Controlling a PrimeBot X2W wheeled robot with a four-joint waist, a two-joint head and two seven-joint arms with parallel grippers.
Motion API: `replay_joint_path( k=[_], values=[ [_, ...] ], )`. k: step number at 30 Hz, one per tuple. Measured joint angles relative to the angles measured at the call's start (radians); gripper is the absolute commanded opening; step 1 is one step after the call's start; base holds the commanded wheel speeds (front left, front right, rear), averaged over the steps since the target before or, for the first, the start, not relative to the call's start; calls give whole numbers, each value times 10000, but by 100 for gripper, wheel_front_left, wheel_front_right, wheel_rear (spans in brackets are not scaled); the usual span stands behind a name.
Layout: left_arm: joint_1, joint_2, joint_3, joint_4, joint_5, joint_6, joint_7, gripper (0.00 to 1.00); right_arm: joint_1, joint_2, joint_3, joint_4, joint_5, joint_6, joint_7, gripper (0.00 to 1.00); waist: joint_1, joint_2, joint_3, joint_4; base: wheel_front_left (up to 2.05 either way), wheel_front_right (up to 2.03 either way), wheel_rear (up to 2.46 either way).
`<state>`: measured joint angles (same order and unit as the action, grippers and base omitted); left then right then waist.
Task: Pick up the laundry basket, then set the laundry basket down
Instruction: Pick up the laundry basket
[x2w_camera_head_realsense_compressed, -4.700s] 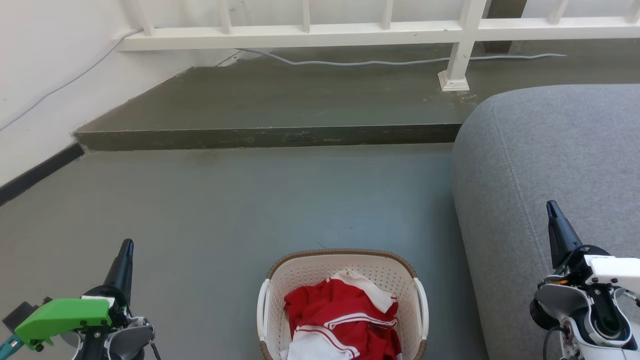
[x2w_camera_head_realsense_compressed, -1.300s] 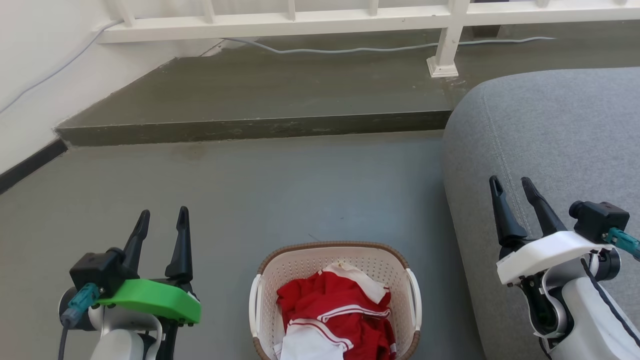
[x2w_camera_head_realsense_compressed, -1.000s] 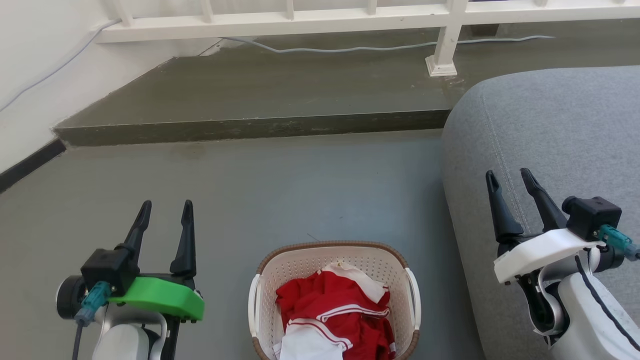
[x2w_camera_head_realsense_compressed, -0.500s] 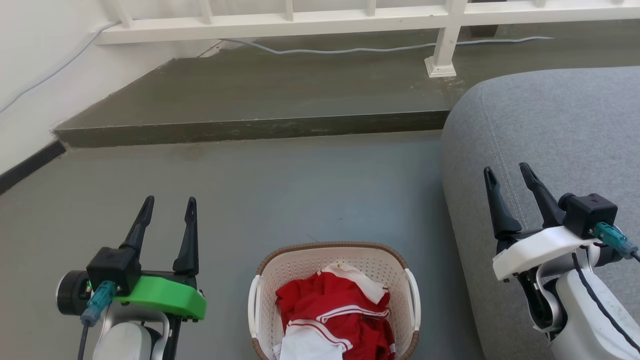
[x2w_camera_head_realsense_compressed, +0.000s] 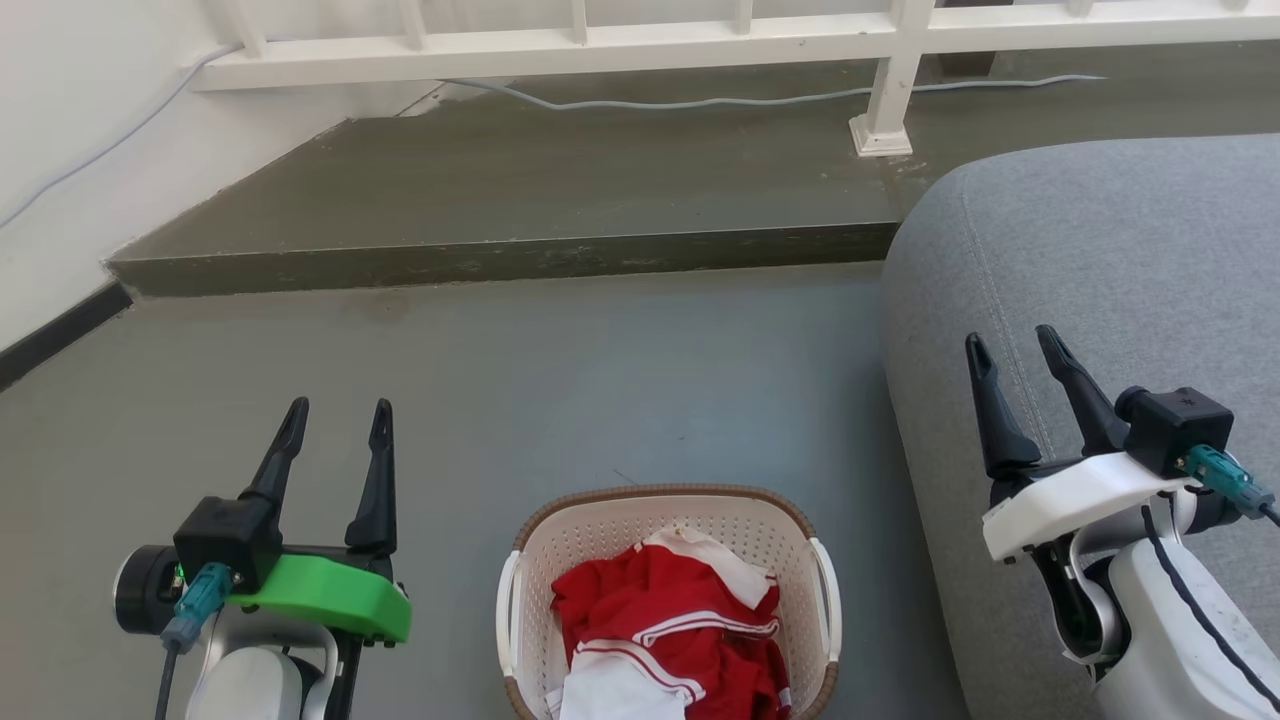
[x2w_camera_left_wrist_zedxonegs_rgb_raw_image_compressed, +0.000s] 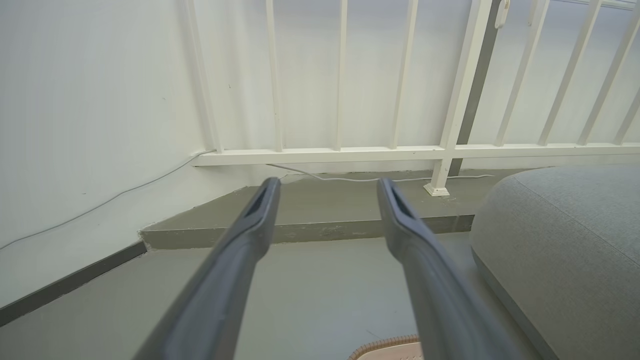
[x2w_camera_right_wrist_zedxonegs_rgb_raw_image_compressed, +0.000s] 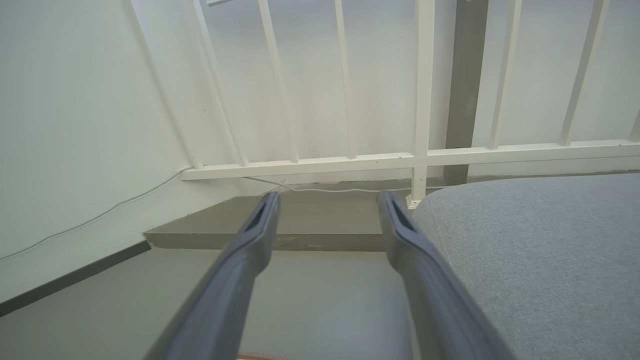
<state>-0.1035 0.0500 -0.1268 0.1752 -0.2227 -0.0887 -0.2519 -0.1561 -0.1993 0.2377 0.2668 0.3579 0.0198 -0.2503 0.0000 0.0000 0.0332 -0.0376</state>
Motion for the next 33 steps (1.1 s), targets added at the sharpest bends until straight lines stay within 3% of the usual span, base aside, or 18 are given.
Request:
replay_joint_path(
  k=[22,33],
  values=[
    [0,-29,79,10,2,-92,0,100,1,157,-337,79,-148,56,0,100,0,0,451,-116,0,0,0],
    [-483,-48,-119,69,0,-180,0,100,-15,295,-385,339,-140,150,-2,100,0,0,1283,-155,0,0,0]
  ],
)
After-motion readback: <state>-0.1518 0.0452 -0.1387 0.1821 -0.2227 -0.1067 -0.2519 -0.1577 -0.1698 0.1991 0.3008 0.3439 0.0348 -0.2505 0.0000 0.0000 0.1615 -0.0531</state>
